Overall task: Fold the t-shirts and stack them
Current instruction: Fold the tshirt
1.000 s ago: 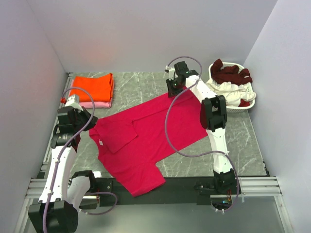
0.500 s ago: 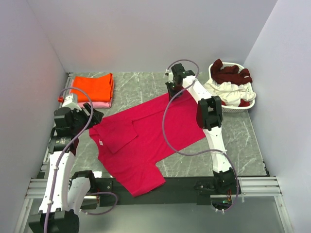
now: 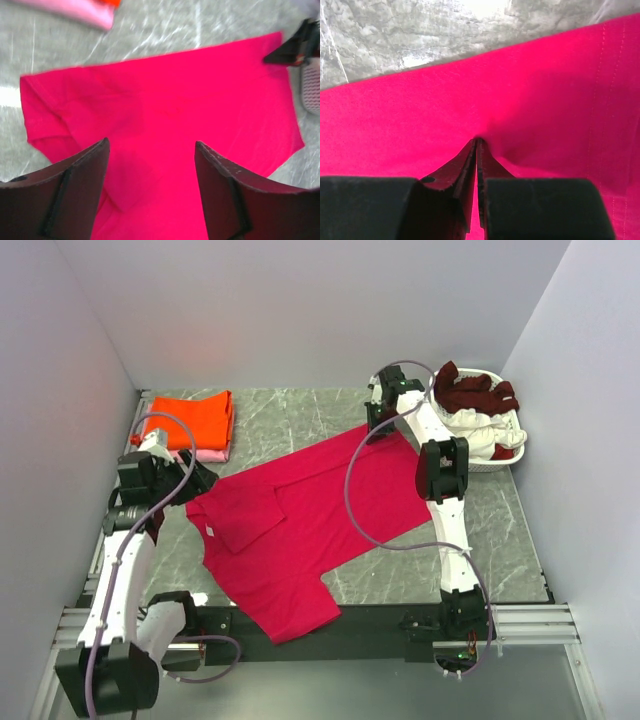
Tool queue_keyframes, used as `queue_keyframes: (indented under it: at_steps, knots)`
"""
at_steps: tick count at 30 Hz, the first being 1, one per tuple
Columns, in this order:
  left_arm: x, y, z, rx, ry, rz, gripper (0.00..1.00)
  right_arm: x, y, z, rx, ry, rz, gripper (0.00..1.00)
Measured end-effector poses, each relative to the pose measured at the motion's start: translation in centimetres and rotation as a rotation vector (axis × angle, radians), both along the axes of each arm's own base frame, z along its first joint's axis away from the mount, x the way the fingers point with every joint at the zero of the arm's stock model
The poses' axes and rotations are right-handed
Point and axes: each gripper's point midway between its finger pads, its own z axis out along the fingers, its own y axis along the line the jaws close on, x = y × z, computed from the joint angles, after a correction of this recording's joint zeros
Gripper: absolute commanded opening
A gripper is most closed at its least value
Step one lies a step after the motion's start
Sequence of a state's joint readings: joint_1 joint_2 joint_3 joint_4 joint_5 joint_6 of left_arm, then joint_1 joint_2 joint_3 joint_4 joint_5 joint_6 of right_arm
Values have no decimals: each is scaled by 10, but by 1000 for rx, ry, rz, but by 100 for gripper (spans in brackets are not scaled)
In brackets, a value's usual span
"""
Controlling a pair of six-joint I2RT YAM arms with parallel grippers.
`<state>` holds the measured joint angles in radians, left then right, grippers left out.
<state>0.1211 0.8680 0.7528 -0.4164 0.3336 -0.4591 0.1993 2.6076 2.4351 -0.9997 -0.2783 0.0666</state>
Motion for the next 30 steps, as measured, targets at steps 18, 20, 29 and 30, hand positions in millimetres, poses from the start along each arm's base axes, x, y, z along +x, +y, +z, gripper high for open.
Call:
queue_keyframes:
  at_steps: [18, 20, 29, 30]
  knots:
    - [-2, 3, -13, 14, 58, 8, 73, -16, -26, 42, -131, -168, 299, 55]
    - [-2, 3, -13, 13, 58, 8, 73, -4, -34, 51, -180, -213, 293, 55]
    - [-2, 3, -12, 12, 54, 6, 73, 24, -82, 35, -346, -222, 196, 59]
    - [-2, 2, -12, 12, 52, 5, 73, 25, -88, 27, -359, -210, 188, 59]
